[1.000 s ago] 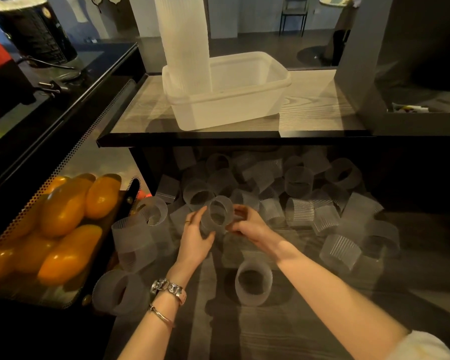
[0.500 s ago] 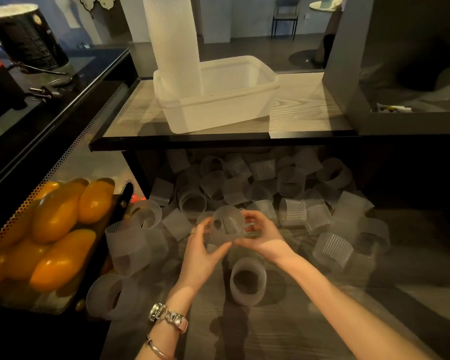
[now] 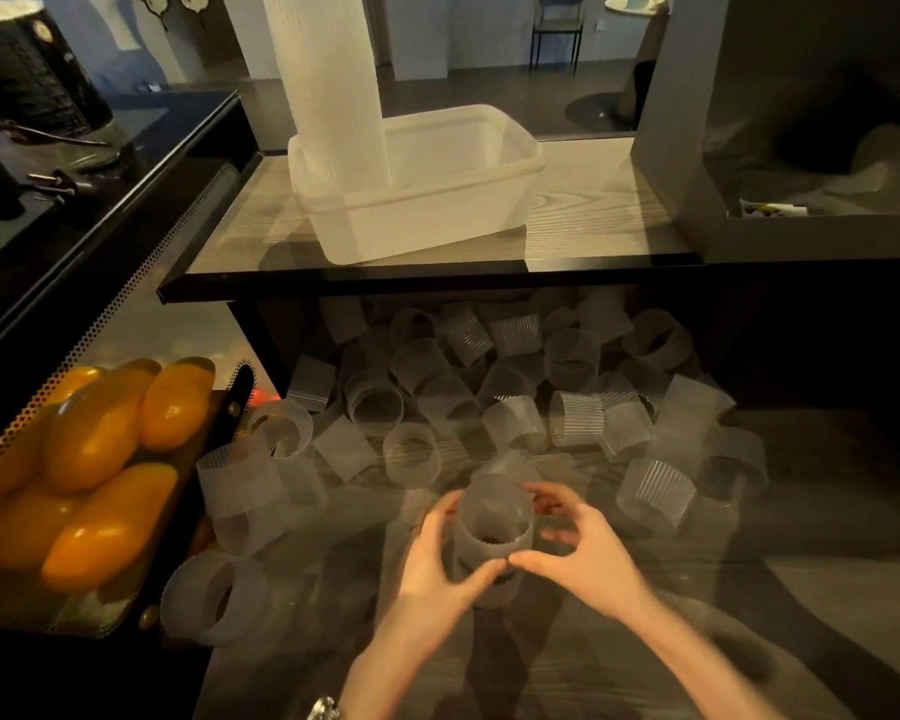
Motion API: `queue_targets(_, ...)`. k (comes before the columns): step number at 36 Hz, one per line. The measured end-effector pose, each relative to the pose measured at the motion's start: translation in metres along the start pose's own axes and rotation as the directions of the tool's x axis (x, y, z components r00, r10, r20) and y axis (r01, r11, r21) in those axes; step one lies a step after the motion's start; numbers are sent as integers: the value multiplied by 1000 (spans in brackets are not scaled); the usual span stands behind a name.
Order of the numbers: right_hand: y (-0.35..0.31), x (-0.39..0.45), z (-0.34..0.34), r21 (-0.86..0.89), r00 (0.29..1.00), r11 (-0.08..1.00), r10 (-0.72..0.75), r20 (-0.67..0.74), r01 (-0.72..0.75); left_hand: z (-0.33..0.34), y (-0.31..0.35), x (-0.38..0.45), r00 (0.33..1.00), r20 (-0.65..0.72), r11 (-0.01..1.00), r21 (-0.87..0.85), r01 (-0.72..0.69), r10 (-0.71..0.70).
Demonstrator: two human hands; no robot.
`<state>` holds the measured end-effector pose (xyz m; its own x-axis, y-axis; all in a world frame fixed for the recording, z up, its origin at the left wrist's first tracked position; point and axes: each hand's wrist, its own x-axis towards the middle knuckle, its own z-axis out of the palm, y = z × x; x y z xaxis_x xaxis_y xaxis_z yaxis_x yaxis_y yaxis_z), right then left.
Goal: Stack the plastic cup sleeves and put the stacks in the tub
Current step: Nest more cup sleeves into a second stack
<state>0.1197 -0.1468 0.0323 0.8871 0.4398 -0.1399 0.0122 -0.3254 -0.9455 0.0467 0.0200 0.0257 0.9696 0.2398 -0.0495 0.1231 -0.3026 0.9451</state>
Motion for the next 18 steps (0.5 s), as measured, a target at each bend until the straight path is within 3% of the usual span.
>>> queue_targets(7,14,-10,7,-14,998,998,55,7,-55,6,-11,-10,998,30,997,-54,61,-60)
queue_targets(12,22,-12,17,-50,996,995,86,25,-84,10,-30,-10,995,21,989,114,97,-100)
queue_targets(18,28,-15,20,-17,994,994,106,16,-106,11,-35,-11,986,45,982,102,158,-163)
